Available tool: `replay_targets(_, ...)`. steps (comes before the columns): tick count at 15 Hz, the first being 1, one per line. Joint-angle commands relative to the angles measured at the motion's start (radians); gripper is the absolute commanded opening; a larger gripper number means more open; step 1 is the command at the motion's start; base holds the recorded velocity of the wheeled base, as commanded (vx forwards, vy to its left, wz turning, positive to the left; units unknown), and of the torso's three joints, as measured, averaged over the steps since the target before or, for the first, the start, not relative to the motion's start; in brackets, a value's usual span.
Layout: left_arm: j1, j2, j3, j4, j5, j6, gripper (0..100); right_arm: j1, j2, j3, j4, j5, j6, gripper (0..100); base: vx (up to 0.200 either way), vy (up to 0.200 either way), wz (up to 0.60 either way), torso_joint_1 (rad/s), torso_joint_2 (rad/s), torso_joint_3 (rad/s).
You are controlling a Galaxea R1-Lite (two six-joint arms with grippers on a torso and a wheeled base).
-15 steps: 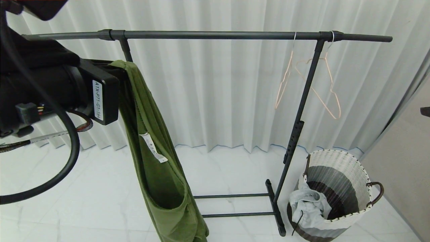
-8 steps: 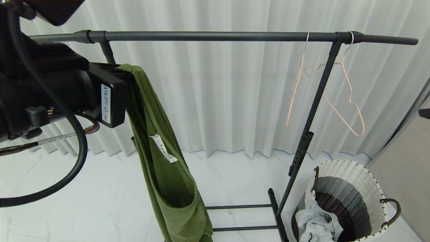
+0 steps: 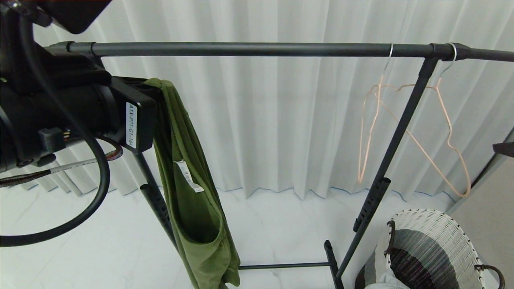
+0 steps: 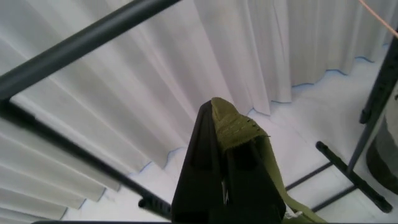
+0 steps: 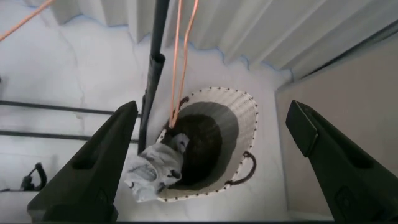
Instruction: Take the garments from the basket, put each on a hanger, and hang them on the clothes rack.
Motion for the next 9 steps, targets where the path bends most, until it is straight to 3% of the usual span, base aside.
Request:
replay_targets(1,0.0,0.002,0.006,-0.001,0.0,0.0,0,-0.025,0.026,0.035,-0.037,0.023,0.012,100,0.0,0.0,0.0,0.0,0.0,0.0)
replay_targets(4,0.0,-0.01,0.002,-0.001,0.0,0.038,0,-0.088,0.105,0.12,-0.22,0.103,0.021,100,0.0,0.0,0.0,0.0,0.0,0.0)
replay_targets(6,0.002,-0.012,0.006,-0.001,0.0,0.041,0,-0.123,0.164,0.148,-0.284,0.129,0.023,100,0.0,0.0,0.0,0.0,0.0,0.0)
replay_targets(9,0.0,-0.012,0.006,-0.001,0.0,0.038,0,-0.157,0.237,0.147,-0.372,0.236,0.027,100,0.0,0.0,0.0,0.0,0.0,0.0)
